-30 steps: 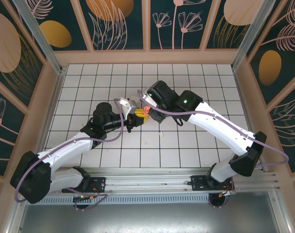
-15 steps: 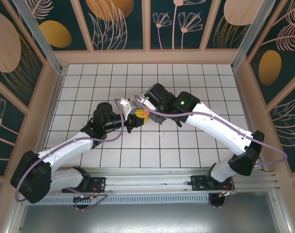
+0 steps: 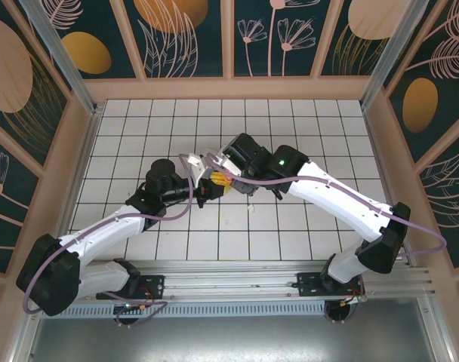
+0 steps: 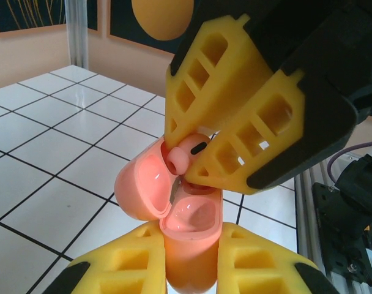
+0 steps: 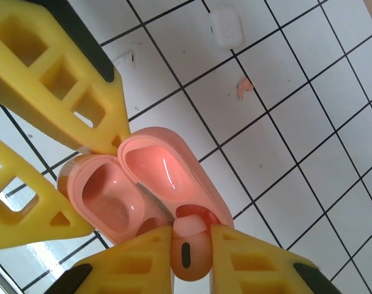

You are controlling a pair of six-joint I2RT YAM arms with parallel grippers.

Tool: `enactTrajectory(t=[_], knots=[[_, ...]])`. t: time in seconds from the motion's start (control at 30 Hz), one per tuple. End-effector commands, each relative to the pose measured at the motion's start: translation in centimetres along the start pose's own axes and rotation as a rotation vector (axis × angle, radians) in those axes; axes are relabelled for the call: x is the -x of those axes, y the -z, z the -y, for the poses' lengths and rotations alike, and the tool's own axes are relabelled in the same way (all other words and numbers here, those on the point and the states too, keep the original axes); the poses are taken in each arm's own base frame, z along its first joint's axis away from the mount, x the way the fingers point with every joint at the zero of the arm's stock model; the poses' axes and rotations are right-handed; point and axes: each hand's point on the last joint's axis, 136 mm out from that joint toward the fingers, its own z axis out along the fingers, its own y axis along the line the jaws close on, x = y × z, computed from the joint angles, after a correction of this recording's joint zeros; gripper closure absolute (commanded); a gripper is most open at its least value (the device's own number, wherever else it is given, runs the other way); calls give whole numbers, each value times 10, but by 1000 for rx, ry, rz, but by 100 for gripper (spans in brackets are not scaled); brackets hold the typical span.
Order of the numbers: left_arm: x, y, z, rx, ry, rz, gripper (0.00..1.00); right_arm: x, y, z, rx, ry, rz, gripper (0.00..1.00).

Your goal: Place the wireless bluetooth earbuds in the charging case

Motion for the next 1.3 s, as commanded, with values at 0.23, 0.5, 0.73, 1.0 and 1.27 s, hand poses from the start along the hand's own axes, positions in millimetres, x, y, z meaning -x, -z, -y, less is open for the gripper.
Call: enactTrajectory(t=[0.23, 0.5, 0.73, 1.0, 1.27], knots=[[38, 4, 12, -36, -88, 109, 100, 7, 14, -12, 66, -6, 56, 68], [38, 5, 13, -37, -81, 124, 100, 20, 29, -6, 81, -53, 111, 64], [39, 7, 14, -36, -83, 132, 100, 31, 40, -4, 121, -90, 171, 63], [39, 8, 13, -24, -85, 144, 100, 45, 56, 12, 108, -162, 242, 62], [41, 6, 13, -34, -78, 164, 100, 58, 86, 38, 133, -306, 365, 61]])
